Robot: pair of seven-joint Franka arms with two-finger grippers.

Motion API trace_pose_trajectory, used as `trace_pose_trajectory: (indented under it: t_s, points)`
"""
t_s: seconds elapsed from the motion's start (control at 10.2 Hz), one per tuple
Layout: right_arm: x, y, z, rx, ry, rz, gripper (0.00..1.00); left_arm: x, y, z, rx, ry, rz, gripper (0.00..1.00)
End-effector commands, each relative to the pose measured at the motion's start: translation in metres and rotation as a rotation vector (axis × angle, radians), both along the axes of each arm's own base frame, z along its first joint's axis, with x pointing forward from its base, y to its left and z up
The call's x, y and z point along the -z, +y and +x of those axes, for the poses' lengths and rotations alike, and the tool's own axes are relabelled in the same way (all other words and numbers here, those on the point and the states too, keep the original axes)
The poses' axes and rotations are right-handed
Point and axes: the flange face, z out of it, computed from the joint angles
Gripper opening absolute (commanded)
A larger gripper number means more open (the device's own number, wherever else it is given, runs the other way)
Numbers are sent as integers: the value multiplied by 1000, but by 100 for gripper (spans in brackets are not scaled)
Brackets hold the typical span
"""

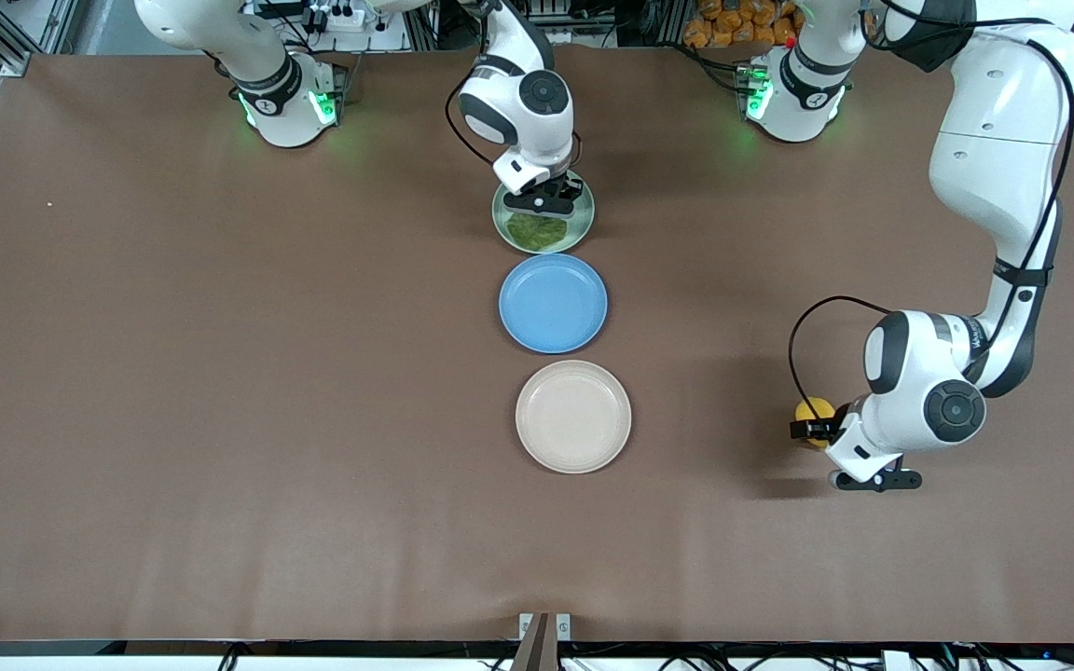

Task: Pick lemon and lettuce from plates
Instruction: 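Carry the lemon off the plate with the left gripper while the right grasps lettuce, then lower the lemon onto the table and open the left gripper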

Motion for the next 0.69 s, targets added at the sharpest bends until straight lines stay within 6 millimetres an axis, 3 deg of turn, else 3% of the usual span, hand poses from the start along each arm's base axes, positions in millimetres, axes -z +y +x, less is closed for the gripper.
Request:
trace_pose_trajectory:
  t_s: [0.0,0.29,0.59]
  points:
    - [-2,-1,5,15,-10,-11,6,-30,10,8,33,-48,56,100]
    - [-28,-2,22,36,38,-90,0,-119,29,16,-1,-149,75,100]
    - [-62,-9,38,42,43,-89,0,-203,26,6,-10,-176,86,100]
